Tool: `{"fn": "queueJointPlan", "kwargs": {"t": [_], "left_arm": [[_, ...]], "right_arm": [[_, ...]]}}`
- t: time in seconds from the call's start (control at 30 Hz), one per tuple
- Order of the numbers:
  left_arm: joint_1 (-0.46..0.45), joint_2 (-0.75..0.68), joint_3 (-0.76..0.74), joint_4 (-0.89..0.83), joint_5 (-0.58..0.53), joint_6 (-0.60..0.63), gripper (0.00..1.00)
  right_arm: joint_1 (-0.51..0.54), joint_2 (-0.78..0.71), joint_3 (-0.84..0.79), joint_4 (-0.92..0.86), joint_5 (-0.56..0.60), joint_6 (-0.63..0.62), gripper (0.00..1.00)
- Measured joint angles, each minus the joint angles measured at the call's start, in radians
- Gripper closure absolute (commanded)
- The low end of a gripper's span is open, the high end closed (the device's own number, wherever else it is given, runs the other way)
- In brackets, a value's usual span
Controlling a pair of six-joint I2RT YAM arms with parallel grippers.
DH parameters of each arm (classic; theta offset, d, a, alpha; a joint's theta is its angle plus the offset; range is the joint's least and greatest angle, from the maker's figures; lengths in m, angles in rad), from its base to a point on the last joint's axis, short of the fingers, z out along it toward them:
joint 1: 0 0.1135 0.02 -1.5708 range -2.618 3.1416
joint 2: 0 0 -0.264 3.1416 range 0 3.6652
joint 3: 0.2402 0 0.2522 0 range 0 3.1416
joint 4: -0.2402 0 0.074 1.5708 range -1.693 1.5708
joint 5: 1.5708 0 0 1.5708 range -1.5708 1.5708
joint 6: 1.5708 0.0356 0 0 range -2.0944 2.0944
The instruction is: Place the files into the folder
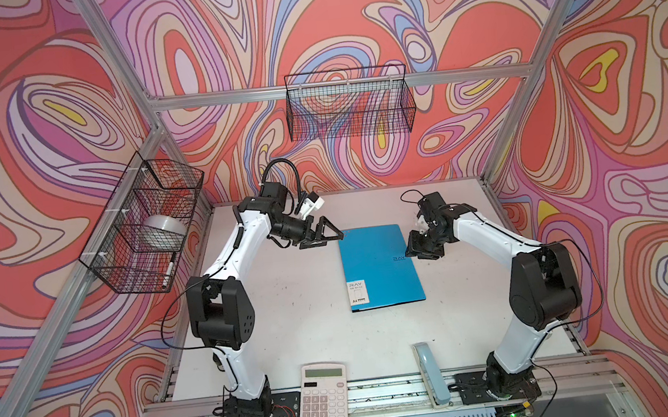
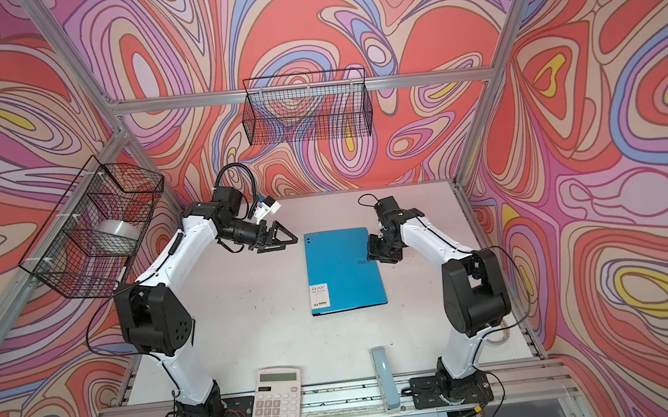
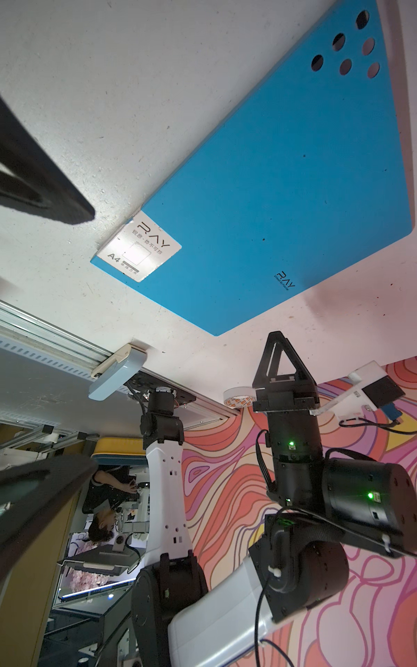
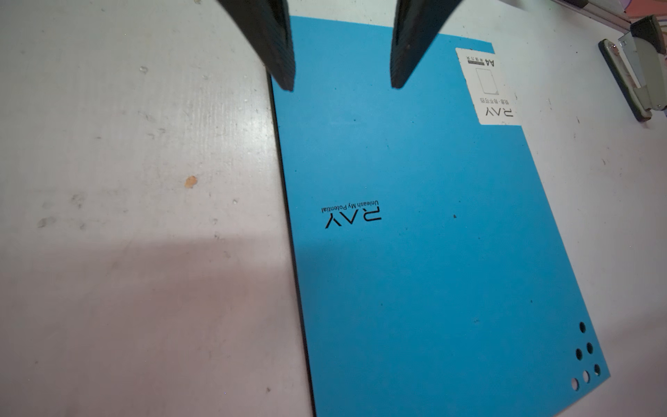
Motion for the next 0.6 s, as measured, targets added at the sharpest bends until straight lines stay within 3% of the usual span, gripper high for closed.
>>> {"fn": "queueJointPlan", "kwargs": {"t": [0.33, 0.6], "left_arm": [[0.010, -0.011, -0.052, -0.004, -0.066, 0.013, 0.00], [0.053, -0.023, -0.079, -0.006, -0.073, 0.042, 0.00]], "right_arm": [[-0.016, 0.122, -0.064, 0.105, -0.038, 0.026, 0.54], [-0.022, 0.135, -0.092, 0.159, -0.024, 0.037, 0.54]]}}
